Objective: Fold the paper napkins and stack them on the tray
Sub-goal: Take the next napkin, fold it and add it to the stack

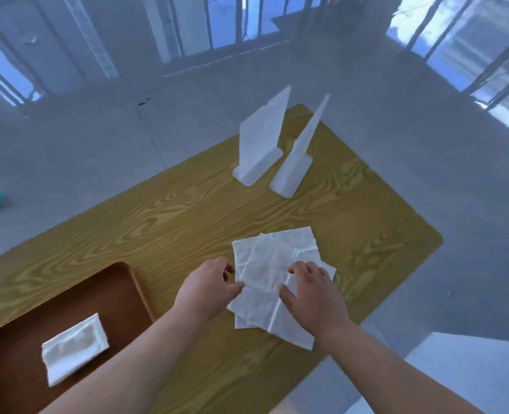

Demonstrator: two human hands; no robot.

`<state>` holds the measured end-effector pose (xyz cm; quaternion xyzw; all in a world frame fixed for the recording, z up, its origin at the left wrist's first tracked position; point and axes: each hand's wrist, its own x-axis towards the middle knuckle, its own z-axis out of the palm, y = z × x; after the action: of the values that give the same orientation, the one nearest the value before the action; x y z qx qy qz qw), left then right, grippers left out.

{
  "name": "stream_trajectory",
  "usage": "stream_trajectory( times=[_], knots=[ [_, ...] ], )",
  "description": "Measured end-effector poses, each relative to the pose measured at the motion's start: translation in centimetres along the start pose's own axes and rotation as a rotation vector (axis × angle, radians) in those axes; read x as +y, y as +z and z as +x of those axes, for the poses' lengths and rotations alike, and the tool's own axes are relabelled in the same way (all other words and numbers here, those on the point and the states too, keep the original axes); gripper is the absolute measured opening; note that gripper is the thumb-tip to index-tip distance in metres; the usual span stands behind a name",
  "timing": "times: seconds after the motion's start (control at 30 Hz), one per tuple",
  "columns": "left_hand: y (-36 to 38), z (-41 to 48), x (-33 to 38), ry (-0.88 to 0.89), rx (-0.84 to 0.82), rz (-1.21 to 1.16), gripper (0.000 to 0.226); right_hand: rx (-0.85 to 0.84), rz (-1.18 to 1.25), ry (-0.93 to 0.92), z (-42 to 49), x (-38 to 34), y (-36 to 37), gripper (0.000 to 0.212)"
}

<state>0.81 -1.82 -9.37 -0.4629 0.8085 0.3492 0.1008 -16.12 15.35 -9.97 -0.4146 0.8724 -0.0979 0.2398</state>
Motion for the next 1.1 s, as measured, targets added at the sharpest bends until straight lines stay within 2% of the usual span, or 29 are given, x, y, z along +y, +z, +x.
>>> stream_trajectory(
  times=[0.17,0.37,0.57,0.77,0.97,1.1],
  knots=[
    [2.5,2.0,5.2,0.135,-0.054,0.1,0.045,-0.046,0.036,0.031,-0.2,5.1,-0.6,0.038],
    [4.0,5.2,11.1,0.411,-0.103,0.308,0.058,-0.114,0.005,-0.08,-0.1,7.5,-0.6,0.049],
    [4.9,8.3,14.3,0.429,-0.189,0.622,0.072,-0.096,0.043,-0.113,-0.3,8.4,-0.9,0.048],
    [5.5,9.8,14.9,0.432,-0.218,0.72,0.063,-0.104,0.064,-0.119,-0.2,8.5,-1.1,0.047],
    [5.3,9.5,15.0,0.53,-0.141,0.942,0.052,-0.128,0.051,-0.116,-0.1,8.4,-1.1,0.047],
    [4.1,8.2,15.0,0.616,-0.17,0.839,0.026,-0.077,0.159,-0.046,-0.1,8.8,-1.7,0.045]
  ],
)
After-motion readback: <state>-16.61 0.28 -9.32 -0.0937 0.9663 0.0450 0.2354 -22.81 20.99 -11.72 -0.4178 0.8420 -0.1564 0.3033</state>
